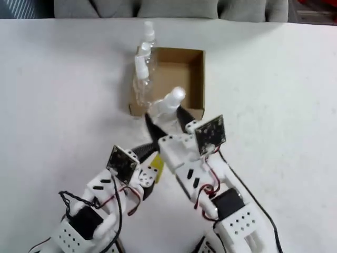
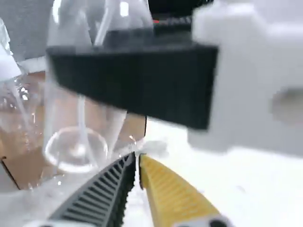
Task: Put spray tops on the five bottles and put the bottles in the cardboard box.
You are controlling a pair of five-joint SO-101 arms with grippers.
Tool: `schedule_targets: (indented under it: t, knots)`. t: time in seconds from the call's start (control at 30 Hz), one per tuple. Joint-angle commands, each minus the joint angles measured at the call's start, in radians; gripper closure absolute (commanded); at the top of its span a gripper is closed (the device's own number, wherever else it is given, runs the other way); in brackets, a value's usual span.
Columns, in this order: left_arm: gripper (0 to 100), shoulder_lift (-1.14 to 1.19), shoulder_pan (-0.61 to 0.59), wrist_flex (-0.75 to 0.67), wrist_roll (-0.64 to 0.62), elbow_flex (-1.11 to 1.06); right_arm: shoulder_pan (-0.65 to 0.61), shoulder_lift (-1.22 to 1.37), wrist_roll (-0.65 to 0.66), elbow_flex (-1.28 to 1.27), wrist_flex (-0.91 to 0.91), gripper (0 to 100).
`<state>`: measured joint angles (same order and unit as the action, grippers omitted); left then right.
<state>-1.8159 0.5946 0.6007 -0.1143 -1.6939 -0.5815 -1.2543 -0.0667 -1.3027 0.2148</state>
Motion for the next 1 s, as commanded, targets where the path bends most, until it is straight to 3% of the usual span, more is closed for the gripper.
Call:
schedule_targets:
  t: [0.0,0.17,0.3,0.6,0.9,0.97]
  knots:
    - [98,-0.007,-0.031,0.066,0.048,0.002,0.082,0.073,-0.012,0.038,-0.119,98.3]
    - [98,-0.008,-0.168,0.114,0.167,0.002,0.134,0.228,-0.012,0.046,-0.294,98.3]
    - [98,-0.008,-0.325,0.133,0.166,0.002,0.162,0.372,-0.009,0.064,-0.455,98.3]
    - [98,-0.008,-0.682,0.259,0.173,0.002,0.263,0.728,-0.014,0.264,-0.601,98.3]
    - [98,-0.002,-0.734,0.267,0.178,0.002,0.311,1.075,-0.008,0.503,-0.657,98.3]
    - [98,-0.002,-0.733,0.292,0.238,0.002,0.315,1.133,-0.008,0.555,-0.657,98.3]
